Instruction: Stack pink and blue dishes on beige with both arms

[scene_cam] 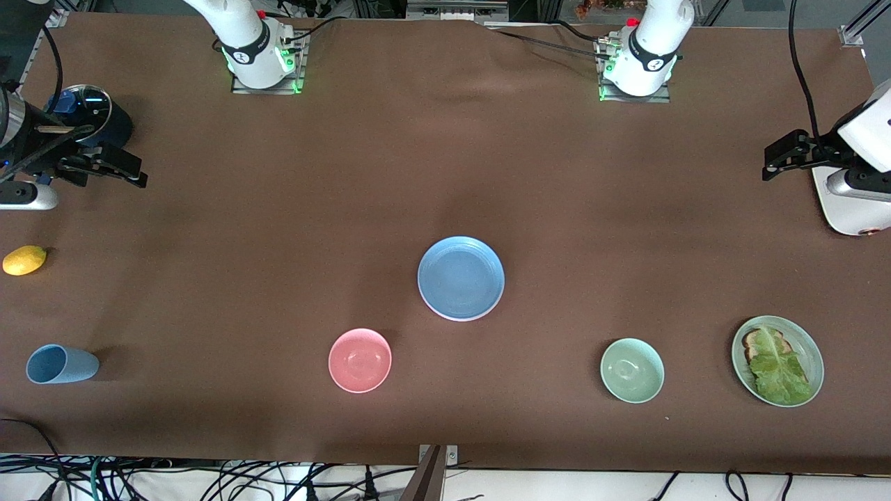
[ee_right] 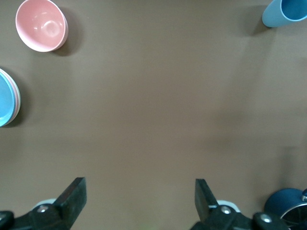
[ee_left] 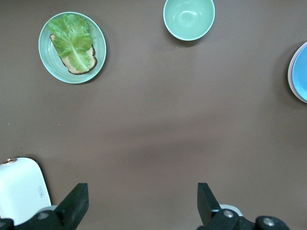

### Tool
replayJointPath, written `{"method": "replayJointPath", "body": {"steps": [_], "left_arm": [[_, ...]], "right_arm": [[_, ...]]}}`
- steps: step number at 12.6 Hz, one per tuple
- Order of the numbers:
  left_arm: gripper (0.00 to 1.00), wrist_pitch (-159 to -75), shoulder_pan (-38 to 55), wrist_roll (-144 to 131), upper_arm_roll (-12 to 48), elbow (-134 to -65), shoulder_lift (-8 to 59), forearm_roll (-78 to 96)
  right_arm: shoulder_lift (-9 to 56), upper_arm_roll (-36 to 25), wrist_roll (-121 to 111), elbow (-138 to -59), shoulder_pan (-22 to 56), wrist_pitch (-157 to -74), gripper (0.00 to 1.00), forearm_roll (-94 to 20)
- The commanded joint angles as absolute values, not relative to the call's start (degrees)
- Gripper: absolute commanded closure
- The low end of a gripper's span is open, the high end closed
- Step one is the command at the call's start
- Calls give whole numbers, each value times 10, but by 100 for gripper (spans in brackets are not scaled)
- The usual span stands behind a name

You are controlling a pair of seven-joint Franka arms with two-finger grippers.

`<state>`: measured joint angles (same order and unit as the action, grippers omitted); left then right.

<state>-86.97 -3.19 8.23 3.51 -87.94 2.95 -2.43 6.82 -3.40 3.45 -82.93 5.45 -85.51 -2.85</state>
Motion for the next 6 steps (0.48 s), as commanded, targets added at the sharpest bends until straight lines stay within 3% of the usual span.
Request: {"method": "replayJointPath", "body": {"steps": [1, 6], "left_arm": [[0, -860, -33, 80, 39, -876, 27, -29], [0, -860, -33, 81, 39, -876, 28, -25]], "right_arm": [[33, -1, 13, -868, 23, -856, 0, -21], [38, 2, 13, -853, 25, -845, 0, -3]]}}
